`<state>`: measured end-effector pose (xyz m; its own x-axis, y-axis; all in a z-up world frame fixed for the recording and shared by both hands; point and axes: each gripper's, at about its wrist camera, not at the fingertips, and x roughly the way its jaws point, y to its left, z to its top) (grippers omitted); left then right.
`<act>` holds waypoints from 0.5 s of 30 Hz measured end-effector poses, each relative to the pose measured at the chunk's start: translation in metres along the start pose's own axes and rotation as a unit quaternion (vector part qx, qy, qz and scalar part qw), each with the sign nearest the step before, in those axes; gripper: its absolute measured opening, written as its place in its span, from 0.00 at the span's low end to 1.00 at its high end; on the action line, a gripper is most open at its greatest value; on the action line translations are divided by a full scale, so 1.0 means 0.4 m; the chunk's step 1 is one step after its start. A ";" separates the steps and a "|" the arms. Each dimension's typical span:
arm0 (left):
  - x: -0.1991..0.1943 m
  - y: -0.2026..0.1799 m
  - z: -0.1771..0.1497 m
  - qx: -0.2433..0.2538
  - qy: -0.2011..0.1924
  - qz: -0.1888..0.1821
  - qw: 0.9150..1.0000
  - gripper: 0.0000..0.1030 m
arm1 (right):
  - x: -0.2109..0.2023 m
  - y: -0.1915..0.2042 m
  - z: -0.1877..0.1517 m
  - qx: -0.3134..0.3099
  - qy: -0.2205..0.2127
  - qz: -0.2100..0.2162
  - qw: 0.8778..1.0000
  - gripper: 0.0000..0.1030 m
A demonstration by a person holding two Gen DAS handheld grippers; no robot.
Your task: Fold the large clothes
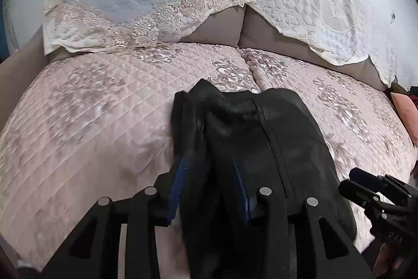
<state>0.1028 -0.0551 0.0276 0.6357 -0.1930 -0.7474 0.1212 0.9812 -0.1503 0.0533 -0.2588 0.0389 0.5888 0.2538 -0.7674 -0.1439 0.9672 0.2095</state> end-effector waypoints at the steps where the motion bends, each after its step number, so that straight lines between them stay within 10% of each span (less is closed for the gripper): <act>1: -0.020 0.003 -0.015 0.000 -0.002 -0.004 1.000 0.40 | -0.010 0.004 -0.012 0.001 0.000 0.001 1.000 0.45; 15: -0.014 0.041 -0.102 -0.013 0.039 0.001 0.999 0.46 | -0.020 0.007 -0.048 0.007 0.015 0.012 1.000 0.51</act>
<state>0.0702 -0.0382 0.0029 0.5747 -0.1923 -0.7954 0.0998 0.9812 -0.1651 0.0330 -0.2577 0.0340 0.5617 0.2765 -0.7798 -0.1460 0.9608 0.2355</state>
